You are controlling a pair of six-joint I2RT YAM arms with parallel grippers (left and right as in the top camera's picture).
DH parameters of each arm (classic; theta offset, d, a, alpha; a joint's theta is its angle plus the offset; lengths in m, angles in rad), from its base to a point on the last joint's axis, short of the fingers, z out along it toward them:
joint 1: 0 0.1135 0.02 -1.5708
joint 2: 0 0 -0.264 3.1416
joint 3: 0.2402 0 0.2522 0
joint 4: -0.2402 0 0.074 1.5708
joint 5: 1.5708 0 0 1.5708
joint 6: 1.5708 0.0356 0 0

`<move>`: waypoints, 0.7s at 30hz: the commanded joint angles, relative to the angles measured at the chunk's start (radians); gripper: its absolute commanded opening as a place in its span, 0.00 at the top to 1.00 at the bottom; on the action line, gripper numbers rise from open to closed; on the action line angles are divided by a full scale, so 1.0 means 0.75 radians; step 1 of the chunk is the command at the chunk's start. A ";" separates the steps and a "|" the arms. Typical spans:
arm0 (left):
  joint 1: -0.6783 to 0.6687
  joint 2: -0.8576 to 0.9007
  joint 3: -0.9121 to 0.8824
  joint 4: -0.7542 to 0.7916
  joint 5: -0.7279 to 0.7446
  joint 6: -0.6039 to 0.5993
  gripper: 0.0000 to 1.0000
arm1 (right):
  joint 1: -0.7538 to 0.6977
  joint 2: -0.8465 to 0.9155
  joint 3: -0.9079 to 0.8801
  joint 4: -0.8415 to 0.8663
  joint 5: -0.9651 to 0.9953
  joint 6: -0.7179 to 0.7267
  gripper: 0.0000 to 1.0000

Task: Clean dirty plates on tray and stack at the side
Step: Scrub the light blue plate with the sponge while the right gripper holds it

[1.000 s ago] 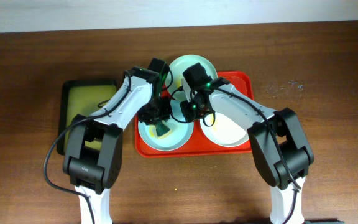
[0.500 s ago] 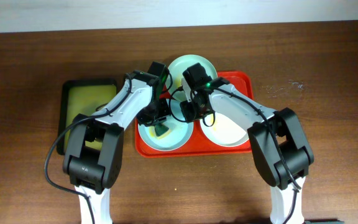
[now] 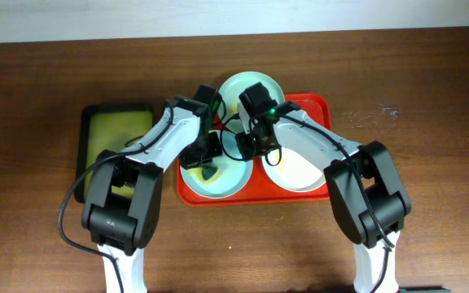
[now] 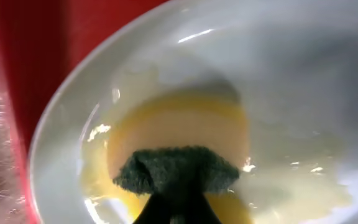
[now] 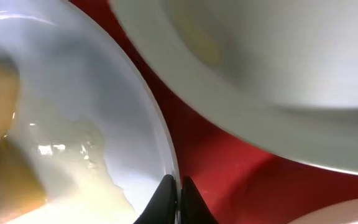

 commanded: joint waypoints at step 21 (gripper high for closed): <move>0.012 0.025 -0.110 0.040 0.064 0.135 1.00 | 0.019 0.036 -0.010 -0.006 0.019 -0.010 0.96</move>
